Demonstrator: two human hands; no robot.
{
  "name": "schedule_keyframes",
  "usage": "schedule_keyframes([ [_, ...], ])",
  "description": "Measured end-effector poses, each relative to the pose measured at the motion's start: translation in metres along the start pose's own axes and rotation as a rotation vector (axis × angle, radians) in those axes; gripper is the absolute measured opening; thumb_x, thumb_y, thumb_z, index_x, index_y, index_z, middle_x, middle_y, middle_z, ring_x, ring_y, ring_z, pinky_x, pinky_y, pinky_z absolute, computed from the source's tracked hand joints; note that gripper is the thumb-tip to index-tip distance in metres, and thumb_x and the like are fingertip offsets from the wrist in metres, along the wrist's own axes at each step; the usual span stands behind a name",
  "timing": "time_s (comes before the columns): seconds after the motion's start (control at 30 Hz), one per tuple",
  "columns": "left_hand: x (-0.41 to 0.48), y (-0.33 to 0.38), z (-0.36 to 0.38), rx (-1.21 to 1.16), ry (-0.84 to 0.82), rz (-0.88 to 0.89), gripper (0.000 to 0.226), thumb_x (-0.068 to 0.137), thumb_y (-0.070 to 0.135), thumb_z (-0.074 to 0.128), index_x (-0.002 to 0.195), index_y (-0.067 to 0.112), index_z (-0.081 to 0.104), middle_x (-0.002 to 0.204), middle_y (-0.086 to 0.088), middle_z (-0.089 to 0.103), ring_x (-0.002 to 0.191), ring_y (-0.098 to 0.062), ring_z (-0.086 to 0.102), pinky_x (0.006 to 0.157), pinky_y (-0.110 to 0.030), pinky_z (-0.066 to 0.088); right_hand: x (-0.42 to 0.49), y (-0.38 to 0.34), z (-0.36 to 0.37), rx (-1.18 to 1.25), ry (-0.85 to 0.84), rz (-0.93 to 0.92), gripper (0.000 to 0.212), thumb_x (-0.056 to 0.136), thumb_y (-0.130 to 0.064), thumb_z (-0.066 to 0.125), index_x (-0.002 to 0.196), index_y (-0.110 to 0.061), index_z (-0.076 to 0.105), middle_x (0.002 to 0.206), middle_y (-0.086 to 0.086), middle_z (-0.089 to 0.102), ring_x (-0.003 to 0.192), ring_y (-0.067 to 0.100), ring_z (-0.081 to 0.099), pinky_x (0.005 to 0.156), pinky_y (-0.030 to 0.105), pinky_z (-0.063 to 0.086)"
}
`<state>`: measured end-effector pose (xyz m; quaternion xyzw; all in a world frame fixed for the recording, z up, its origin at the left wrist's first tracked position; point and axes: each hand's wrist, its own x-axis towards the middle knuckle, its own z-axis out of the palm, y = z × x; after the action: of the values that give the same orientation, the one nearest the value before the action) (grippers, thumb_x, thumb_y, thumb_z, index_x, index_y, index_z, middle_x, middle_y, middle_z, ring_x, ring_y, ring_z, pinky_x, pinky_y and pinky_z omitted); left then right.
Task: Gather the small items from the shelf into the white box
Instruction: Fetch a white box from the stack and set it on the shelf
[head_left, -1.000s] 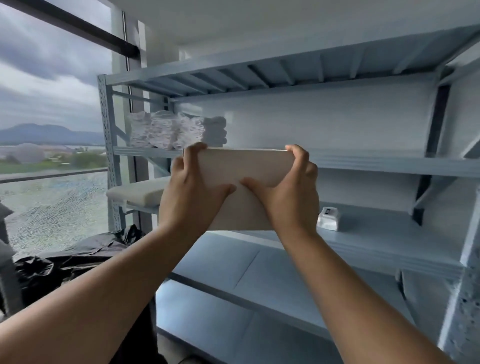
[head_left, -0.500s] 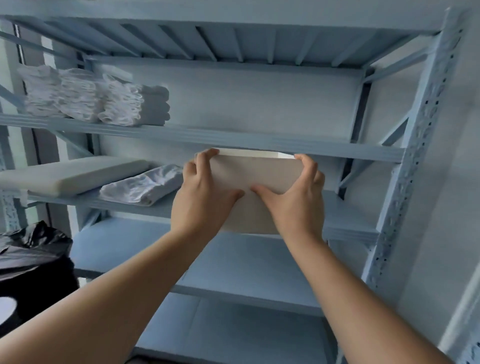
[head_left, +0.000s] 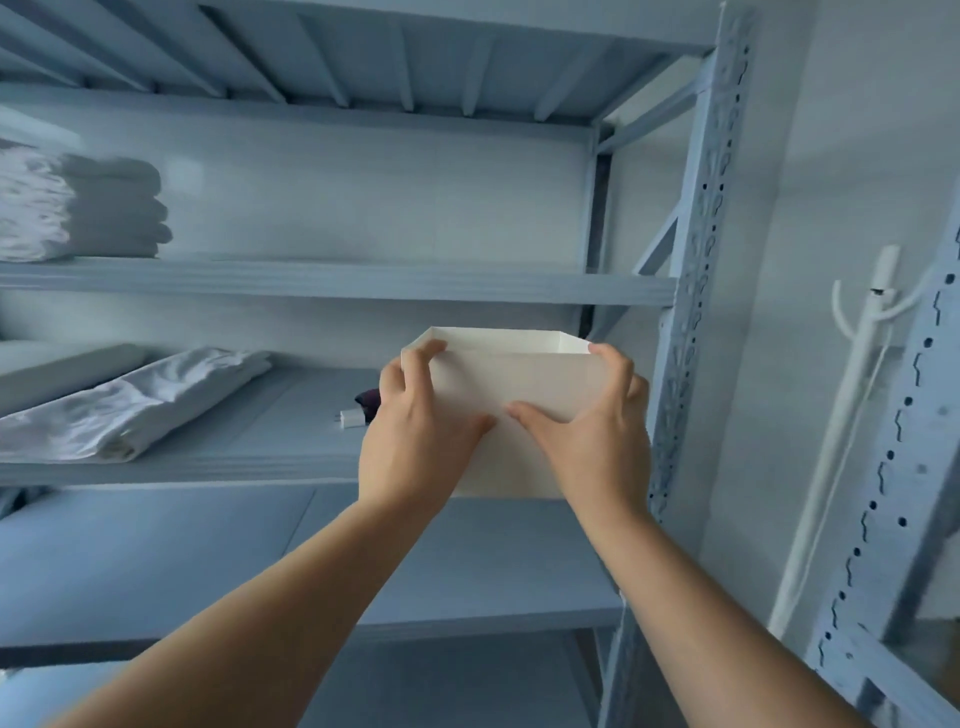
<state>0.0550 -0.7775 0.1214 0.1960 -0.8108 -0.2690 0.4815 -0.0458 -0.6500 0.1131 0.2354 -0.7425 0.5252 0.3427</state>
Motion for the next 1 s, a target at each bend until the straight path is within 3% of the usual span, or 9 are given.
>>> schedule_keyframes([
  [0.13, 0.02, -0.001, 0.062, -0.009, -0.011, 0.019, 0.079, 0.069, 0.049, 0.077, 0.132, 0.047, 0.029, 0.136, 0.014, 0.037, 0.081, -0.015, 0.05, 0.049, -0.025, 0.033, 0.032, 0.052, 0.012, -0.011, 0.009, 0.019, 0.1, 0.053, -0.067, 0.084, 0.136, -0.037, 0.036, 0.134, 0.002, 0.047, 0.108, 0.032, 0.063, 0.067, 0.041, 0.055],
  [0.4, 0.064, 0.0, 0.178, 0.019, -0.032, 0.0, 0.079, 0.069, 0.049, 0.077, 0.131, 0.049, 0.028, 0.135, 0.017, 0.036, 0.102, -0.021, 0.055, 0.06, -0.033, 0.043, 0.099, 0.156, 0.049, 0.026, -0.013, 0.042, 0.1, 0.054, -0.063, 0.086, 0.136, -0.035, 0.036, 0.131, 0.003, 0.049, 0.113, 0.032, 0.059, 0.069, 0.04, 0.052],
  [0.53, 0.078, -0.009, 0.22, 0.022, -0.036, -0.012, 0.078, 0.07, 0.048, 0.076, 0.132, 0.049, 0.028, 0.132, 0.019, 0.033, 0.087, -0.014, 0.054, 0.05, -0.026, 0.035, 0.121, 0.192, 0.067, 0.028, -0.024, 0.031, 0.101, 0.054, -0.062, 0.087, 0.137, -0.034, 0.036, 0.131, 0.002, 0.049, 0.113, 0.031, 0.059, 0.067, 0.036, 0.048],
  [0.7, 0.099, -0.03, 0.263, 0.023, -0.042, -0.014, 0.079, 0.069, 0.046, 0.077, 0.131, 0.047, 0.03, 0.126, 0.019, 0.033, 0.082, -0.009, 0.046, 0.051, -0.019, 0.033, 0.139, 0.226, 0.097, 0.003, -0.058, 0.057, 0.103, 0.054, -0.064, 0.087, 0.137, -0.034, 0.036, 0.131, 0.002, 0.049, 0.114, 0.03, 0.058, 0.067, 0.034, 0.044],
  [0.77, 0.108, -0.041, 0.281, 0.015, -0.054, -0.02, 0.079, 0.068, 0.045, 0.078, 0.131, 0.046, 0.031, 0.129, 0.017, 0.035, 0.081, -0.004, 0.041, 0.051, -0.023, 0.035, 0.145, 0.242, 0.11, -0.01, -0.064, 0.056, 0.102, 0.054, -0.064, 0.087, 0.137, -0.032, 0.037, 0.131, 0.003, 0.049, 0.113, 0.032, 0.059, 0.066, 0.032, 0.041],
  [0.9, 0.127, -0.066, 0.318, 0.006, -0.079, -0.038, 0.079, 0.068, 0.045, 0.077, 0.131, 0.046, 0.03, 0.129, 0.015, 0.033, 0.094, -0.017, 0.056, 0.061, -0.033, 0.041, 0.158, 0.271, 0.139, -0.049, -0.065, 0.041, 0.102, 0.053, -0.065, 0.086, 0.137, -0.029, 0.039, 0.129, 0.004, 0.051, 0.109, 0.032, 0.061, 0.065, 0.03, 0.04],
  [1.0, 0.145, -0.087, 0.345, 0.005, -0.085, -0.021, 0.08, 0.067, 0.045, 0.078, 0.131, 0.044, 0.03, 0.127, 0.013, 0.032, 0.092, -0.022, 0.06, 0.061, -0.033, 0.042, 0.171, 0.288, 0.162, -0.077, -0.064, 0.023, 0.103, 0.053, -0.064, 0.086, 0.137, -0.025, 0.042, 0.126, 0.005, 0.051, 0.107, 0.032, 0.061, 0.063, 0.036, 0.051],
])
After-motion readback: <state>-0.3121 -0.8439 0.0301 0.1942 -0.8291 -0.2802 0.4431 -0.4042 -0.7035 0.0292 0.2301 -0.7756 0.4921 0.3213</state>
